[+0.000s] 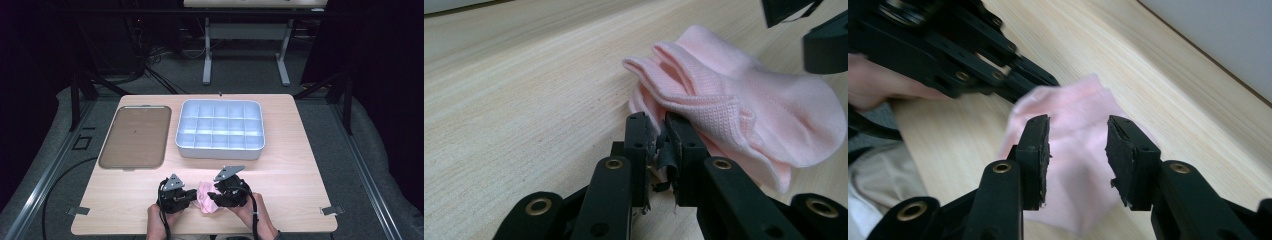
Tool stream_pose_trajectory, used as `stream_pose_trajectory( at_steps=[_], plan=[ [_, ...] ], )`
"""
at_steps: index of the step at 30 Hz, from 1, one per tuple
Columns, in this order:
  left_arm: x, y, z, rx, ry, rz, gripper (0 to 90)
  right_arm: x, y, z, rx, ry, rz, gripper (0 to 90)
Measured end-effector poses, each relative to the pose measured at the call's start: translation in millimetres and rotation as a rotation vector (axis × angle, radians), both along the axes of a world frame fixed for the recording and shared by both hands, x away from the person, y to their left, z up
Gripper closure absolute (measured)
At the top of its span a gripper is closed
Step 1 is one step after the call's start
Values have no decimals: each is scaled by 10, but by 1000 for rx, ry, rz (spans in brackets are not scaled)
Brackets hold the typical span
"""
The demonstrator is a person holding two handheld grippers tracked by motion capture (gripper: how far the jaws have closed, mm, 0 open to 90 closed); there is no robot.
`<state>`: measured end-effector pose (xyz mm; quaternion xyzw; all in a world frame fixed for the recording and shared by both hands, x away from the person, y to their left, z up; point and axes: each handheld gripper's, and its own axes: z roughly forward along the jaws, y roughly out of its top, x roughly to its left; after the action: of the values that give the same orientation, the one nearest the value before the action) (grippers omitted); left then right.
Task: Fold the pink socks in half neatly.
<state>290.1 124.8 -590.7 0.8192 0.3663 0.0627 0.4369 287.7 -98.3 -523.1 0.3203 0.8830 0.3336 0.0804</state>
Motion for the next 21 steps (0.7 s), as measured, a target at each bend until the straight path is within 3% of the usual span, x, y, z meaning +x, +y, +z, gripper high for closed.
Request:
stream_pose_trajectory(
  at_steps=[7,11,16,21],
  plan=[
    [1,-1,1,11,-14,-5,804,65,115,-207,-87,-9,37,602],
    [-5,-5,3,13,-14,-5,804,75,210,-324,-152,-15,66,674],
    [4,0,-1,-1,1,-2,804,91,245,-361,-143,-7,80,757],
    [0,-2,2,12,-13,-6,804,100,213,-380,-108,9,59,824]
  ],
)
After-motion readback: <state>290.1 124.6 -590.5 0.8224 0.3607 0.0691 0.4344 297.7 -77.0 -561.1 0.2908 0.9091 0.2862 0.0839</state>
